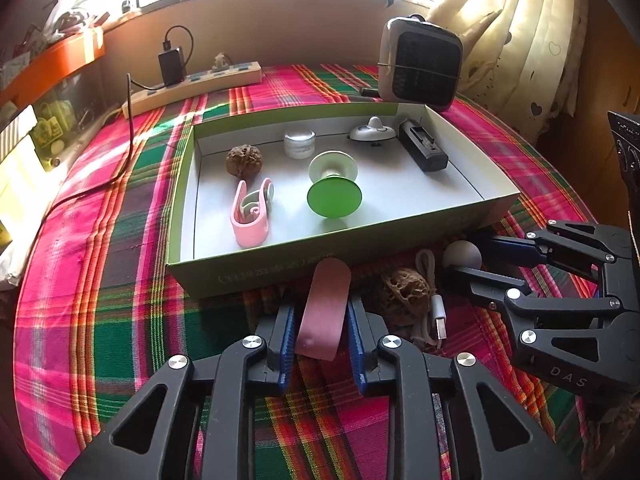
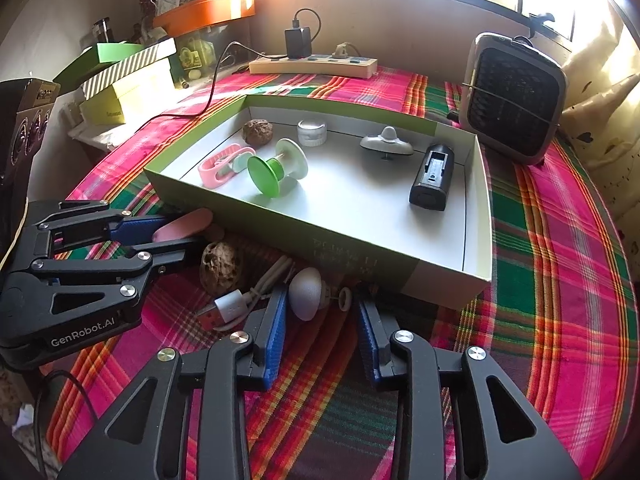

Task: Organize objects
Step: 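Grasp the pink oblong piece with the left tool while the right tool approaches the white knob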

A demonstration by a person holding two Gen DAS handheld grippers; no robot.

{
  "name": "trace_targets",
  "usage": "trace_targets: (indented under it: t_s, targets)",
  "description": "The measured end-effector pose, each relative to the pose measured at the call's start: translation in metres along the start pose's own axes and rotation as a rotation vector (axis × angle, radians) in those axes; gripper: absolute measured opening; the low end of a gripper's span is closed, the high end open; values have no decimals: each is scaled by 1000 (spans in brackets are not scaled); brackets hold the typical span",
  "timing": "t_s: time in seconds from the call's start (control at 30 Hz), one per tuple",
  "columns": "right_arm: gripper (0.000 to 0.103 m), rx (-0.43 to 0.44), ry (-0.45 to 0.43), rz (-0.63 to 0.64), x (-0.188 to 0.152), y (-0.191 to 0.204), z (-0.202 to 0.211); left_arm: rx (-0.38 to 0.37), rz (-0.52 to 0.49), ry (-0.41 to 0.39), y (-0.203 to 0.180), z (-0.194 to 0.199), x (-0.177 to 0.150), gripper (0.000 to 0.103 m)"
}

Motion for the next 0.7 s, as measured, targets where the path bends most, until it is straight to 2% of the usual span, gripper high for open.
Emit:
trace_targets:
  t_s: [0.7]
  targets:
    - [33,-2,0,-3,-1,2,1,-2,4,-3,1,1,-1,16]
Point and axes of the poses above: each gripper's, at about its wrist camera, not at the fingertips, and z roughly against the way its jaws point, y to its left, x to its top, the point moved 1 cm from there along -z, roughly the way its jaws point, and after that the axes turned 12 degrees about z, right-handed, at the moved point
